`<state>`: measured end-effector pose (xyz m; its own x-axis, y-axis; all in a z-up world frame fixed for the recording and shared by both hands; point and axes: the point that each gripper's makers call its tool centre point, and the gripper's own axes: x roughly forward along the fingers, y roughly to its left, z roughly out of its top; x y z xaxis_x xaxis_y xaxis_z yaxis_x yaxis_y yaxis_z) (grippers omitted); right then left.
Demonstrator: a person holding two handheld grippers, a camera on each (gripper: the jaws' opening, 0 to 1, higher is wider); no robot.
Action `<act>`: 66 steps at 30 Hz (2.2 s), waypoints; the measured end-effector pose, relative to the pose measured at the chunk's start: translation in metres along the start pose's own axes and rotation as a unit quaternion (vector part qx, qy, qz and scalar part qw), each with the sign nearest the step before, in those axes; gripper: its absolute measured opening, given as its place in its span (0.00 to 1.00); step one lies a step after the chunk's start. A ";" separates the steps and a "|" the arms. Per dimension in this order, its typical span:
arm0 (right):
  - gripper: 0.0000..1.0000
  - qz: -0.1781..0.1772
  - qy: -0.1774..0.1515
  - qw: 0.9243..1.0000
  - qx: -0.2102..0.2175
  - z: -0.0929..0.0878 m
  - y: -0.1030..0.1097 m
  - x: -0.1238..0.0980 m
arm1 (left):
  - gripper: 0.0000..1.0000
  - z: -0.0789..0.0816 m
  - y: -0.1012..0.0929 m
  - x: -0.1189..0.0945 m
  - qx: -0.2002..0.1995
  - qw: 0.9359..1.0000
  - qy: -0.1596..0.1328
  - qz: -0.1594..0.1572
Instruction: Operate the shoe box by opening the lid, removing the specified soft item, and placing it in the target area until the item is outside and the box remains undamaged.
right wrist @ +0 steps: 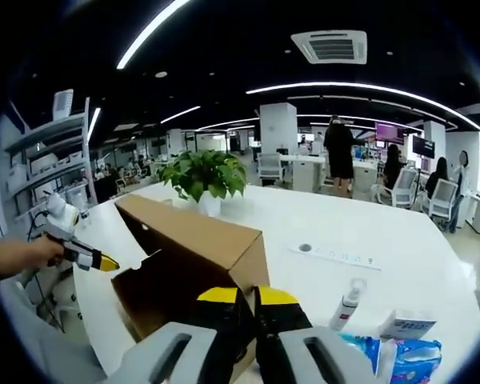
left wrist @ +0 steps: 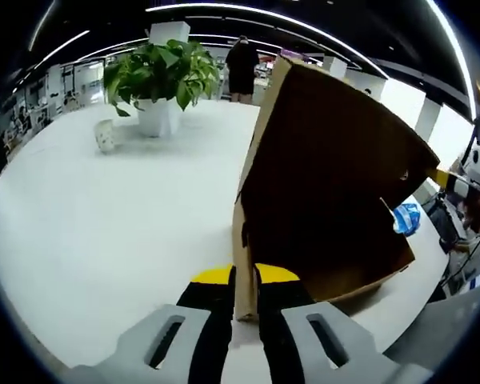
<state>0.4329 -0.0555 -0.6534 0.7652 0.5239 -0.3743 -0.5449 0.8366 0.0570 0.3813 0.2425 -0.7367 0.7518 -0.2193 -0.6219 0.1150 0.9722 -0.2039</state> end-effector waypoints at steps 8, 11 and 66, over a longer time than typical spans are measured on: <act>0.01 0.006 0.004 1.000 0.013 -0.007 0.005 -0.005 | 0.13 0.023 0.004 -0.005 0.007 1.000 -0.028 0.000; 0.01 0.007 0.007 1.000 0.013 -0.012 0.008 -0.008 | 0.15 0.032 0.004 -0.007 0.020 0.999 -0.040 0.000; 0.11 0.064 0.044 0.997 -0.023 -0.068 0.038 -0.027 | 0.26 0.021 -0.037 -0.033 0.137 0.988 -0.050 -0.057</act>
<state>0.3676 -0.0486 -0.7039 0.6567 0.6071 -0.4474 -0.6525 0.7549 0.0666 0.3656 0.2155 -0.6926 0.7823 -0.3332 -0.5263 0.3638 0.9302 -0.0482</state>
